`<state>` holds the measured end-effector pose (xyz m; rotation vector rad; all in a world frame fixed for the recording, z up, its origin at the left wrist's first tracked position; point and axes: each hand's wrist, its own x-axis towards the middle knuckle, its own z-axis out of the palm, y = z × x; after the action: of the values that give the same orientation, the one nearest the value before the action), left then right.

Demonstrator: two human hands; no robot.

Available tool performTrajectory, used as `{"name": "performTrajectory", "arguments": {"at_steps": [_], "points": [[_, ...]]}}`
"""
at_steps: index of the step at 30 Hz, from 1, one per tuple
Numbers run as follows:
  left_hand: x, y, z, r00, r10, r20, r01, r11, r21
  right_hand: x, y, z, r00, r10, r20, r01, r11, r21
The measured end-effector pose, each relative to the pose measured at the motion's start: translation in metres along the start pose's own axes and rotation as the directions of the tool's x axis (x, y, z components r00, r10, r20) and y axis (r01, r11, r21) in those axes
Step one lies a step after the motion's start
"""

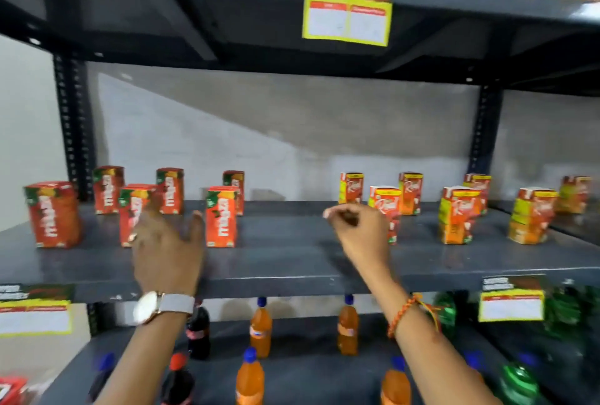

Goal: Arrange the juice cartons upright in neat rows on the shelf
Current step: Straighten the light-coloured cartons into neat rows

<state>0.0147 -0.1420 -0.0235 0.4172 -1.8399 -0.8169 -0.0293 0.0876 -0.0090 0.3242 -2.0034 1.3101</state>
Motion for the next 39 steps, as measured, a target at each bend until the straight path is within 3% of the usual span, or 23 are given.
{"name": "performTrajectory", "arguments": {"at_steps": [4, 9, 13, 17, 21, 26, 39], "points": [[-0.072, 0.097, 0.064, 0.955, 0.128, 0.269, -0.051, 0.96, -0.275, 0.019, 0.047, -0.092, 0.974, -0.037, -0.224, 0.013, 0.994, -0.105], [-0.141, 0.19, 0.142, 0.899, 0.053, 0.435, 0.061, 0.968, -0.245, 0.04, 0.109, -0.169, 0.956, 0.032, -0.291, -0.081, 0.984, -0.158], [-0.164, 0.214, 0.171, 0.914, -0.062, 0.402, 0.102, 0.991, -0.081, 0.061, 0.138, -0.197, 0.973, 0.185, -0.141, -0.21, 0.959, -0.189], [-0.165, 0.213, 0.182, 0.867, -0.185, 0.463, 0.194, 0.981, 0.028, 0.081, 0.153, -0.205, 0.928, 0.363, 0.078, -0.343, 0.919, -0.194], [-0.164, 0.21, 0.187, 0.87, -0.208, 0.448, 0.188, 0.978, 0.089, 0.085, 0.161, -0.205, 0.909, 0.362, 0.208, -0.332, 0.929, -0.164], [-0.163, 0.209, 0.191, 0.872, -0.206, 0.445, 0.161, 0.977, 0.137, 0.087, 0.168, -0.204, 0.909, 0.342, 0.238, -0.335, 0.94, -0.072], [-0.162, 0.21, 0.189, 0.828, -0.26, 0.496, 0.168, 0.96, 0.224, 0.081, 0.167, -0.205, 0.924, 0.314, 0.22, -0.298, 0.949, -0.103]]}}
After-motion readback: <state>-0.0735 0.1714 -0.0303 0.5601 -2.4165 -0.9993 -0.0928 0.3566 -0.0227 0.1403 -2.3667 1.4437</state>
